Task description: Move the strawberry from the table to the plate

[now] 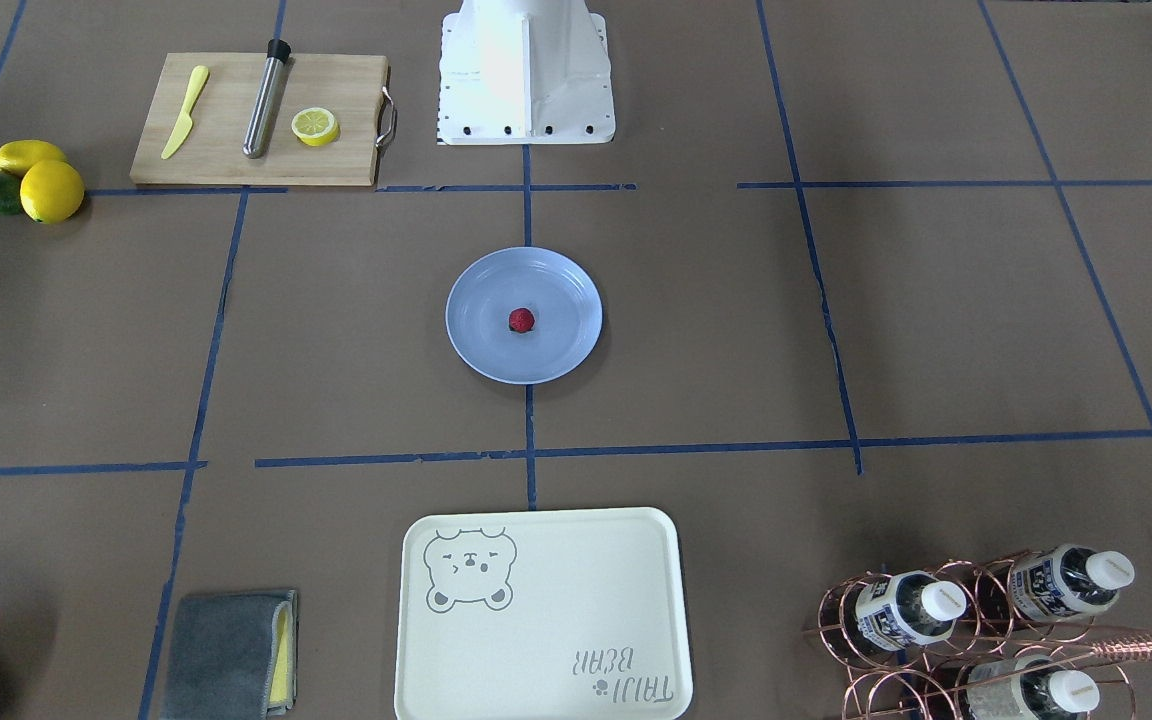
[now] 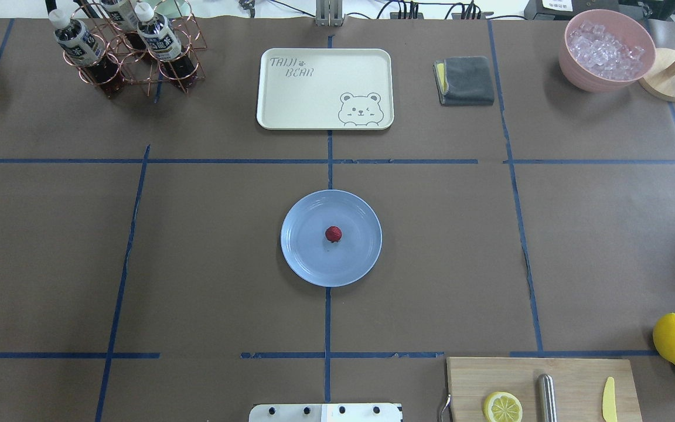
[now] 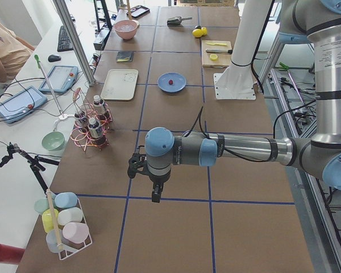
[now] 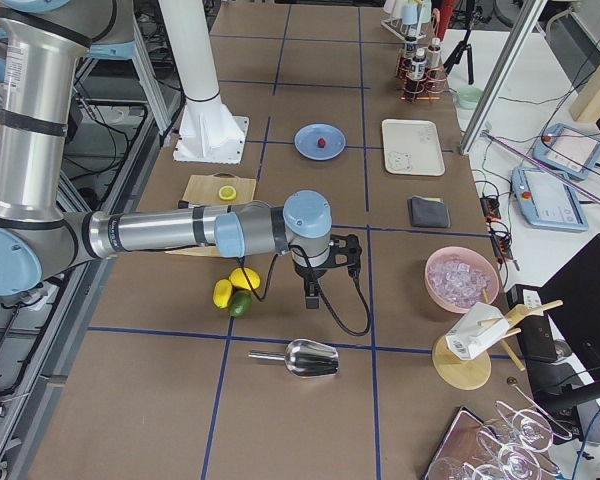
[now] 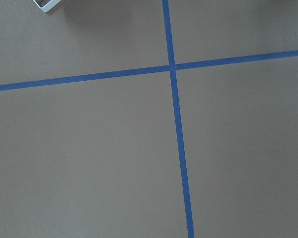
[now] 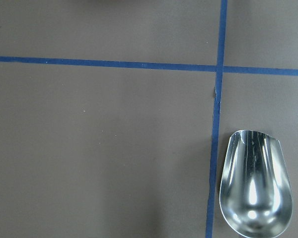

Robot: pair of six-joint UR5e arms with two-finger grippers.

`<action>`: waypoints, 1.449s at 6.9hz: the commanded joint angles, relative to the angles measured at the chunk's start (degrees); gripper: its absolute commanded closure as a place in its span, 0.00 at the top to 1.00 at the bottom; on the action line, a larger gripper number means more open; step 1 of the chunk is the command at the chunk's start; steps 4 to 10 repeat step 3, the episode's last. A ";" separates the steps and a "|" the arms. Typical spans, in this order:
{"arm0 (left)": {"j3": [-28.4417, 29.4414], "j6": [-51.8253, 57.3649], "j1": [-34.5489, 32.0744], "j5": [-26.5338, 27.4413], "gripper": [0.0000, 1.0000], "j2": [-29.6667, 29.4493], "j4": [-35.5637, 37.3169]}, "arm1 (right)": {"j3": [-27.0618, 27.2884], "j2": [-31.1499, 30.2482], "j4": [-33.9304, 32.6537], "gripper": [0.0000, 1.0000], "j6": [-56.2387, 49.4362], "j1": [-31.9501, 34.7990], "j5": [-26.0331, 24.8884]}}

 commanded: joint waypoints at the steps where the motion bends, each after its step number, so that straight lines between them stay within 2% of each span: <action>1: -0.45 -0.07 0.01 0.13 1.00 -0.14 -0.58 | -0.01 -0.03 0.25 1.00 0.05 0.00 -0.17; 10: -0.54 0.01 -0.08 0.13 1.00 -0.84 -0.15 | 0.08 -0.21 0.43 1.00 0.05 0.00 -0.08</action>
